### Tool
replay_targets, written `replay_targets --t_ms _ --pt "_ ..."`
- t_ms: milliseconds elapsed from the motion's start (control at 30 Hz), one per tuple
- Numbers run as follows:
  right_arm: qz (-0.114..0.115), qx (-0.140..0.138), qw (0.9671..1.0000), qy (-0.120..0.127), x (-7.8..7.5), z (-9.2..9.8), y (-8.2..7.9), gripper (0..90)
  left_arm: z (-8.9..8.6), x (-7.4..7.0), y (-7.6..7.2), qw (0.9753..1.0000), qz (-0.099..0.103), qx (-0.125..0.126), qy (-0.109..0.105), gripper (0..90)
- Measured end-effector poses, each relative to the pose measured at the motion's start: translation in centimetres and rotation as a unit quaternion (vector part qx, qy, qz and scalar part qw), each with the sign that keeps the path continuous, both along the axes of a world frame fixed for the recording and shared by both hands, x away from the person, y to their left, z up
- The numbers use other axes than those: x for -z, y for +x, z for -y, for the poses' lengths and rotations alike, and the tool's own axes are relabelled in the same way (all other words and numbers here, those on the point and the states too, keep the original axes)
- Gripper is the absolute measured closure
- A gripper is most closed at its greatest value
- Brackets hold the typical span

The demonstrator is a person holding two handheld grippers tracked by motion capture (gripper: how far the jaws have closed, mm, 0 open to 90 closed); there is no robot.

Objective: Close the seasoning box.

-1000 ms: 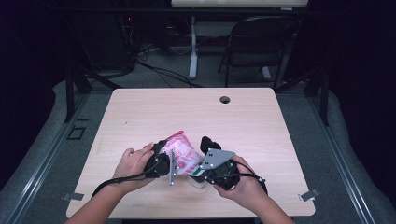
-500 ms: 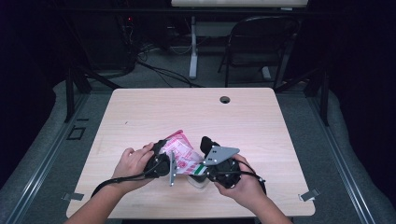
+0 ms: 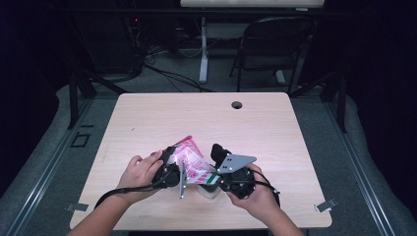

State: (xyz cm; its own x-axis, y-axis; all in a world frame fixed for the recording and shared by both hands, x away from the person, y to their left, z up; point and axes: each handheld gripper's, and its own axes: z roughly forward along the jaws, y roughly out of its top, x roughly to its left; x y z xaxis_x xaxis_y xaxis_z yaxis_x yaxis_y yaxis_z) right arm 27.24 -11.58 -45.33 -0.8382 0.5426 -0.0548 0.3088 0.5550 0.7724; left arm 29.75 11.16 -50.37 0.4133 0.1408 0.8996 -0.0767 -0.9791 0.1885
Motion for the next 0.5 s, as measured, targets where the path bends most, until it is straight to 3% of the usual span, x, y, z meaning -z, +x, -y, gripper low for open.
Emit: replay_targets --t_ms 500 --pt "-0.007 0.006 0.9998 0.017 0.79 0.48 0.07 90.0 0.27 -0.07 -0.30 0.9995 0.026 0.003 0.020 66.3"
